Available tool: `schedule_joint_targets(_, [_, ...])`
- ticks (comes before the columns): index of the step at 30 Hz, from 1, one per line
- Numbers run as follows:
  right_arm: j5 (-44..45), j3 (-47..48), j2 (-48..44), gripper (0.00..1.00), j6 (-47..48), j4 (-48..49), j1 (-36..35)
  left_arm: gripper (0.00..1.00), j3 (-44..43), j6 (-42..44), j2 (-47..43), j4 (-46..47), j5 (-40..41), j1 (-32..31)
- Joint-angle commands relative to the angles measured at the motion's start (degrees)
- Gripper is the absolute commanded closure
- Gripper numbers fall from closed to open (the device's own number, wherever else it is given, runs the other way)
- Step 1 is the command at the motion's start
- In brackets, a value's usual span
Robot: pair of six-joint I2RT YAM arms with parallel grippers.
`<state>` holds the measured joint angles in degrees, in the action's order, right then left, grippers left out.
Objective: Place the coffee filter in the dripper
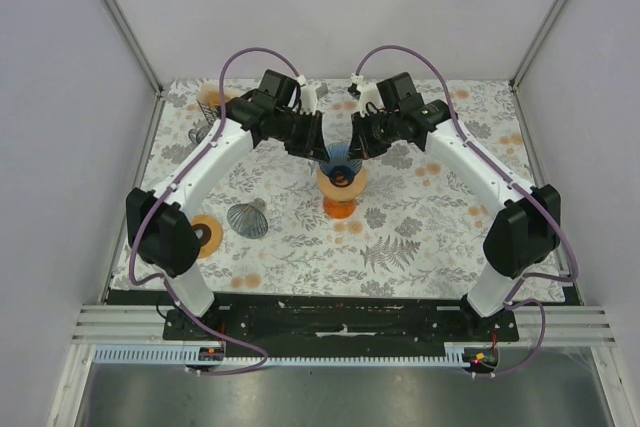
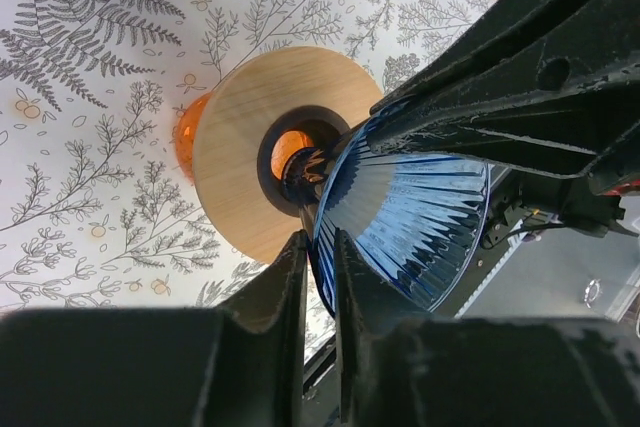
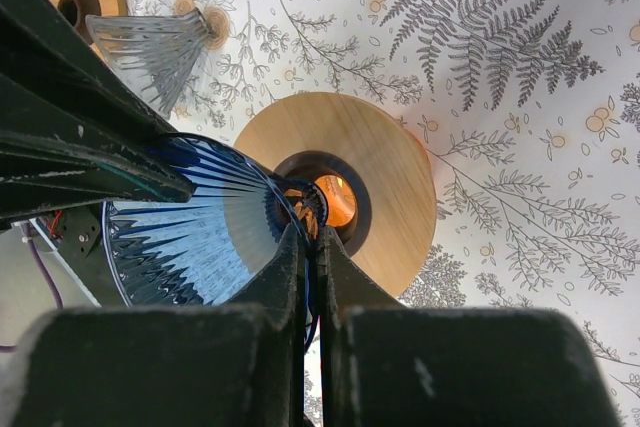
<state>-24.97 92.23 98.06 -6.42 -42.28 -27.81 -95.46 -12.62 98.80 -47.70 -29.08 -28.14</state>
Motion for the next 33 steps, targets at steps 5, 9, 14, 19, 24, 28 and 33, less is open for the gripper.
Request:
schedule_joint_targets(5, [2.5, -1.3, 0.9, 1.00, 0.7, 1.5, 0.0, 0.98, 1.9, -1.0, 0.4, 4.0, -2.3, -0.1])
schedule_joint_targets(9, [4.1, -2.0, 0.9, 1.00, 1.3, 1.3, 0.0, 0.98, 3.2, -0.9, 1.1, 4.5, -2.4, -0.1])
schedule_joint_targets(14, [4.1, -6.8, 1.3, 1.00, 2.8, 3.8, 0.0, 0.98, 7.8, -0.4, 1.0, 6.0, -1.9, -0.1])
schedule_joint_targets(19, [3.7, -11.8, 1.8, 1.00, 1.5, 8.1, 0.0, 0.98, 10.6, 1.5, 2.0, 6.4, -0.6, -0.6])
schedule_joint_targets(24, [4.9, -14.0, 2.7, 1.00, 1.4, 9.1, 0.0, 0.98, 13.5, 2.8, 3.9, 6.2, 0.8, -0.6])
schedule_joint_targets(28, [5.8, -16.4, 2.6, 1.00, 1.4, 10.1, 0.1, 0.98, 16.8, 4.4, 4.8, 6.6, 2.5, -0.6])
schedule_joint_targets(33, [6.9, -18.4, 2.2, 1.00, 0.9, 11.3, 0.0, 0.98, 20.4, 6.2, 4.8, 8.8, 6.1, -0.7])
